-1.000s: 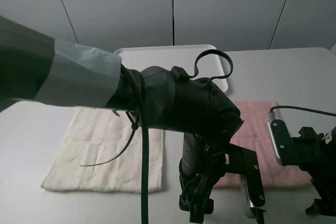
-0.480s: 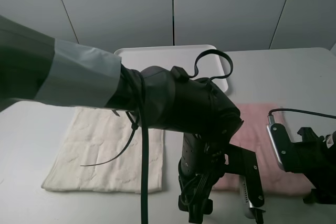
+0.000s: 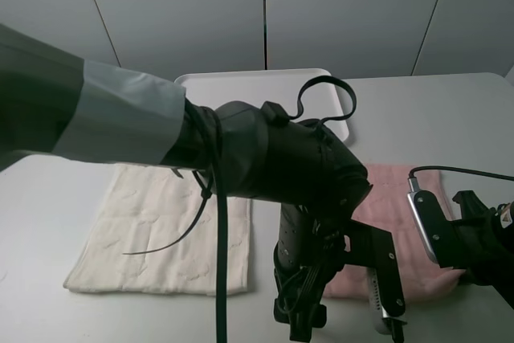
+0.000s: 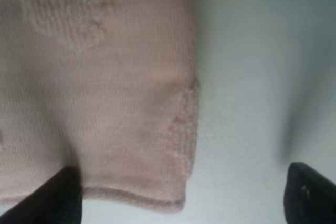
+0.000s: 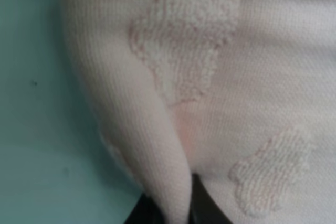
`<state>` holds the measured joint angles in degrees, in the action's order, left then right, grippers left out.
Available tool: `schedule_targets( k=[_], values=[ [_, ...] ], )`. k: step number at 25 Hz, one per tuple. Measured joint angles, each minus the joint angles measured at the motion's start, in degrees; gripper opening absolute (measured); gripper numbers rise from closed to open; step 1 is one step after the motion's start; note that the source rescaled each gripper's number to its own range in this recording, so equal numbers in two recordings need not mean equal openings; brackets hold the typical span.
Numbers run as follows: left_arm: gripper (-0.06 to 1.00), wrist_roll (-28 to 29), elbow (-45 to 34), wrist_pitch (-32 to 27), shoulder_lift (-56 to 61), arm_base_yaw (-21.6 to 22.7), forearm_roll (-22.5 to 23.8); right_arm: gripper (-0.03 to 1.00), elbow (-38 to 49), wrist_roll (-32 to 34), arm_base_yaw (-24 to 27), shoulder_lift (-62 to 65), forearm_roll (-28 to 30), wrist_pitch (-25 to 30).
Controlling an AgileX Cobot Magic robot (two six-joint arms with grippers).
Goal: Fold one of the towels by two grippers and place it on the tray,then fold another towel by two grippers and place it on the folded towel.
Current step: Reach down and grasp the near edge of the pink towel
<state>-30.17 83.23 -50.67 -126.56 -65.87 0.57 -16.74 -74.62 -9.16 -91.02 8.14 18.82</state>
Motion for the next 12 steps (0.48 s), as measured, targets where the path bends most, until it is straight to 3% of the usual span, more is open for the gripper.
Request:
schedule_targets(
  k=[12],
  values=[
    [0.99, 0.5, 0.0, 1.6, -0.7, 0.0, 0.0, 0.01, 0.0, 0.0, 0.0, 0.0, 0.1, 0.0]
  ],
)
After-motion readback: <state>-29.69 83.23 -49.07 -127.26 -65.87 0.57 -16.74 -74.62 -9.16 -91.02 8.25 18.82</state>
